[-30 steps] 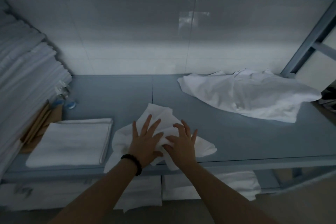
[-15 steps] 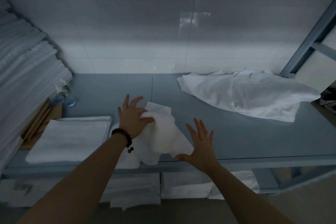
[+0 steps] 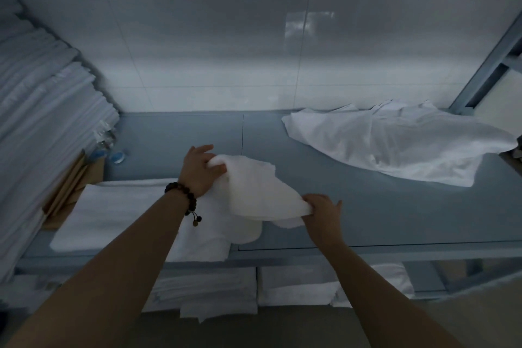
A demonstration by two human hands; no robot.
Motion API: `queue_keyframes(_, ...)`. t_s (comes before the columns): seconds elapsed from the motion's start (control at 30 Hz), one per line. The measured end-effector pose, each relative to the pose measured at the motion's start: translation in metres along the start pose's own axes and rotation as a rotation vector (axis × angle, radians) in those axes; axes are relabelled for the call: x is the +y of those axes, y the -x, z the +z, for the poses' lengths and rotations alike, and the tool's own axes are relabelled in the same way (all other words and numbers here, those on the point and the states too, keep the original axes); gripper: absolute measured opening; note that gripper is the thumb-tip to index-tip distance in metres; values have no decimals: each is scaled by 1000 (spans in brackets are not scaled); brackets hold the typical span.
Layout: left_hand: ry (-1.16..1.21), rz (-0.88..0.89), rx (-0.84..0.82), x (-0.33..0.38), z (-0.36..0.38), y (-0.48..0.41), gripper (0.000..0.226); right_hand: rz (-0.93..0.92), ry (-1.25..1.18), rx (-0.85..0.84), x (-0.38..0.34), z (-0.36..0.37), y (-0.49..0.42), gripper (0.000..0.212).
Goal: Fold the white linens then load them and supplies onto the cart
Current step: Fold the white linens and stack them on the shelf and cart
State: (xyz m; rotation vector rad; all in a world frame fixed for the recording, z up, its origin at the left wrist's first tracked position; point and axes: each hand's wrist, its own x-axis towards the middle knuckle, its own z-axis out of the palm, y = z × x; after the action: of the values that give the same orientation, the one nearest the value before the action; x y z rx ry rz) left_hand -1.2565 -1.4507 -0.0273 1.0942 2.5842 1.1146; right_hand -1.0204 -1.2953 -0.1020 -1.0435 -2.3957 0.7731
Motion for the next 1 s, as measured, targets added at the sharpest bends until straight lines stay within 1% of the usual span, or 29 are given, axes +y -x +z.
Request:
queue_keyframes(0.13, -319, -38, -10, -9, 4, 5, 27, -24, -110, 17, -18, -17, -10, 16)
queue_keyframes(0.2, -324, -17, 80, -1, 7, 15, 26, -55, -138, 21, -30, -22, -14, 12)
queue_keyframes(0.27, -205, 94, 192, 20, 14, 37, 23, -122, -92, 22, -45, -27, -17, 12)
queue_keyframes(0.3, -145, 171, 212, 32, 18, 50, 27, -155, -78, 23, -54, -29, -17, 12)
queue_keyframes(0.37, -158, 341, 150, 53, 33, 72, 48, -209, -98, 24, -71, -33, -18, 11)
queue_keyframes(0.4, -193, 379, 102, 61, 40, 79, 57, -234, -116, 24, -78, -35, -17, 9)
queue_keyframes(0.43, -214, 383, 80, 67, 43, 82, 60, -260, -129, 21, -84, -37, -17, 9)
queue_keyframes(0.47, -212, 371, 90, 70, 44, 82, 55, -286, -143, 13, -88, -39, -16, 10)
queue_keyframes(0.57, -143, 357, 203, 70, 36, 75, 17, -360, -243, -38, -89, -49, -12, 17)
queue_keyframes(0.6, -121, 363, 233, 69, 32, 73, 10, -375, -298, -51, -88, -53, -10, 19)
queue_keyframes(0.63, -95, 360, 252, 68, 29, 72, 9, -383, -347, -57, -85, -57, -8, 20)
queue_keyframes(0.7, -39, 331, 287, 67, 23, 69, 12, -376, -420, -51, -81, -63, -5, 14)
queue_keyframes(0.8, 2, 283, 294, 68, 16, 69, 13, -314, -513, -45, -77, -67, -3, 6)
queue_keyframes(0.87, 2, 292, 278, 68, 13, 71, 13, -281, -549, -44, -77, -68, -1, 8)
queue_keyframes(1.0, -9, 282, 240, 65, 7, 75, 12, -298, -582, -66, -85, -70, 1, 11)
